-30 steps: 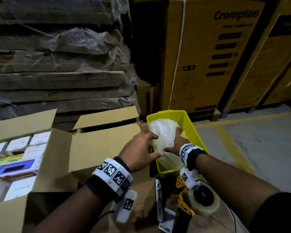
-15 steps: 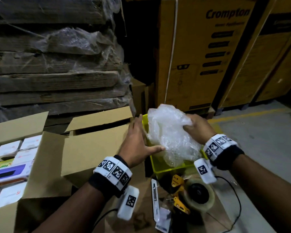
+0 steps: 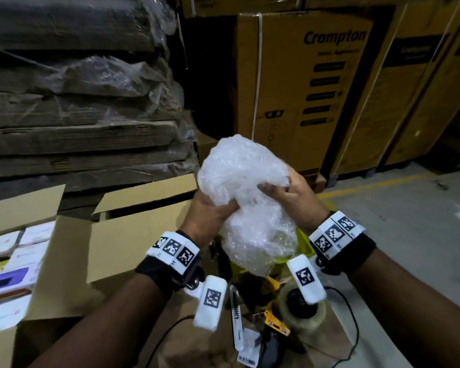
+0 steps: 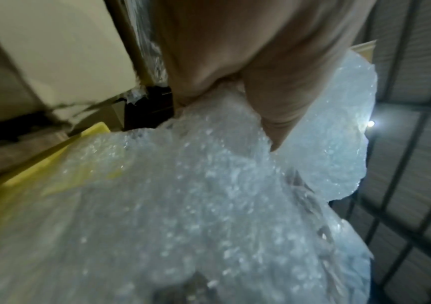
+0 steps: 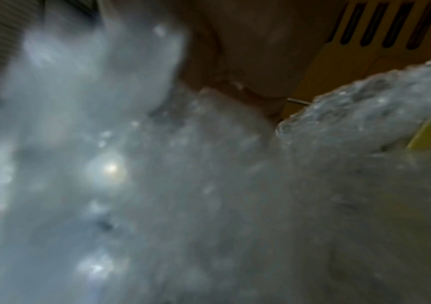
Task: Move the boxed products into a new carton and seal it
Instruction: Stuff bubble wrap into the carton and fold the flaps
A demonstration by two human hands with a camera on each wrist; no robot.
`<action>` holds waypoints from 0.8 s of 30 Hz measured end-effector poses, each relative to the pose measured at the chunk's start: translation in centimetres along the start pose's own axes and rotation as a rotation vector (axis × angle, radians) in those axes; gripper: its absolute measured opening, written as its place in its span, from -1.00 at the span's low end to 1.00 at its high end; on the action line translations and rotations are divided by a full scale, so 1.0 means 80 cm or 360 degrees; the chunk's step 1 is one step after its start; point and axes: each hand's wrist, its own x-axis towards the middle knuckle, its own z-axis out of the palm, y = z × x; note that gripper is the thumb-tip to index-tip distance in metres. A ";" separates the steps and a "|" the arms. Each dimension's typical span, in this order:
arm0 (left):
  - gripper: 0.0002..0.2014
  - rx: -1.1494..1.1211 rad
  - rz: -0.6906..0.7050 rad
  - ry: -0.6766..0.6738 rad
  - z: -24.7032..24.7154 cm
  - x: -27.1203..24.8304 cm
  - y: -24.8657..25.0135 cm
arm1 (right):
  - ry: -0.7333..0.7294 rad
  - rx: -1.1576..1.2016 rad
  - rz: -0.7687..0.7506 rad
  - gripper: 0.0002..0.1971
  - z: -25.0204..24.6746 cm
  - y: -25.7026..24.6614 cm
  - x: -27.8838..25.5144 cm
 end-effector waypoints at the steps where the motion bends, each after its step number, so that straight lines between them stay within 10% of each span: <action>1: -0.45 -0.0042 0.0030 0.0024 -0.008 -0.001 0.011 | -0.0015 0.0008 -0.0007 -0.31 -0.001 0.000 0.004; 7: -0.28 -0.0230 0.0218 0.0081 -0.052 -0.025 0.086 | -0.0003 -0.0178 0.0081 0.10 0.010 0.007 0.015; 13: -0.53 -0.0276 0.0193 0.0314 -0.086 -0.062 0.121 | -0.0451 -0.0326 0.0267 0.08 0.062 0.043 0.016; 19: -0.51 -0.0273 0.0287 0.0553 -0.137 -0.105 0.144 | -0.0937 -0.0649 0.0116 -0.53 0.140 0.047 0.011; 24: -0.51 -0.0127 0.0424 0.0789 -0.206 -0.150 0.168 | -0.0700 -0.1067 -0.0301 -0.59 0.192 0.027 0.024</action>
